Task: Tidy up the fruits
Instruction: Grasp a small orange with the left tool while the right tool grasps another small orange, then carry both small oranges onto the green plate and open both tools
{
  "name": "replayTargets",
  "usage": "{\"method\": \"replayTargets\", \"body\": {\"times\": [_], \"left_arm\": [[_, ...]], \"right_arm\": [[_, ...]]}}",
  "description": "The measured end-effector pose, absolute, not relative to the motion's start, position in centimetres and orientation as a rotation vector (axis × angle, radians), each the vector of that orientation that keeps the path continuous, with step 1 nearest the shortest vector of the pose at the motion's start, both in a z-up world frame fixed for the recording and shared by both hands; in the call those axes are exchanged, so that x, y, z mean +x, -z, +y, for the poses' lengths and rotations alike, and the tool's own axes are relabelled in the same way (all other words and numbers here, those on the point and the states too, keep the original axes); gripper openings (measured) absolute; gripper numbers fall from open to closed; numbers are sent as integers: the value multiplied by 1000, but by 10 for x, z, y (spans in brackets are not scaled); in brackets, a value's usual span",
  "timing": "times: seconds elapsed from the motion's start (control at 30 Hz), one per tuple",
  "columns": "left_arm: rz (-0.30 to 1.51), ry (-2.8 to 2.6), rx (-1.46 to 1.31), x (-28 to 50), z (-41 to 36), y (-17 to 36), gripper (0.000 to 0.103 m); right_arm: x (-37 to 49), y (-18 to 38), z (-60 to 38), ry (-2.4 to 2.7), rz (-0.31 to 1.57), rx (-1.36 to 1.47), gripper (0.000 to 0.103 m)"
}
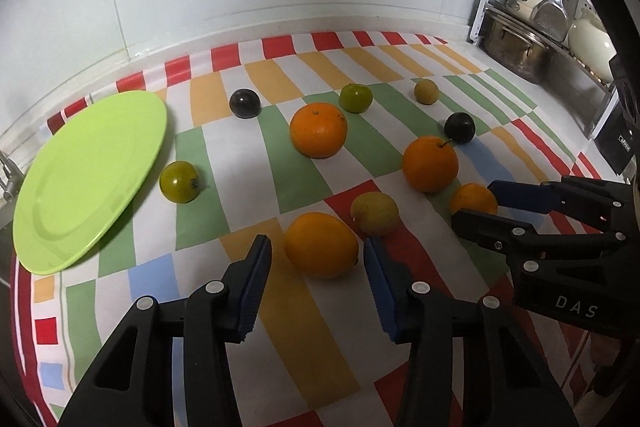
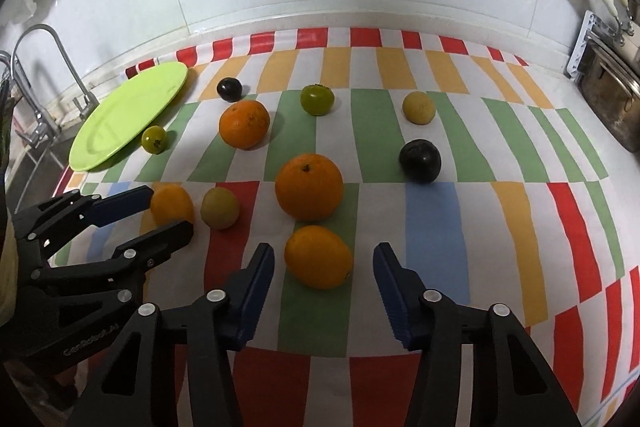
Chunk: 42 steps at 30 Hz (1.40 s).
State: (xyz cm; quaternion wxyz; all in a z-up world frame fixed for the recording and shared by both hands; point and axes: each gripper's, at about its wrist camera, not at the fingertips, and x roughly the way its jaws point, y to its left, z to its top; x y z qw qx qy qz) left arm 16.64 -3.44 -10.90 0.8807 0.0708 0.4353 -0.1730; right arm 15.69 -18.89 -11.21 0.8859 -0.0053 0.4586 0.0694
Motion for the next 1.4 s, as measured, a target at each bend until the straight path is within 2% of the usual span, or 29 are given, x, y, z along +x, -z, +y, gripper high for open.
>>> {"method": "replayTargets", "body": {"times": [0.07,0.2,0.27,0.8,1.4], "left_arm": [[913,363,142,168,-34,110,47],[915,370,135,169,-34,112,37],[918,373,129,169,-33,112,37],[858,317,108,151,-19,84,37],[749,89,62,146,52,39,37]], "right_arm": [[157,113,-189,-146,956,-11,45],[158,114,-188,-152,962,-8,39],[158,114,-187,-155,963,-9,36],[147,91,-172,-217,879,-53,36],[166,42,-100,-440,719,-156,36]]}}
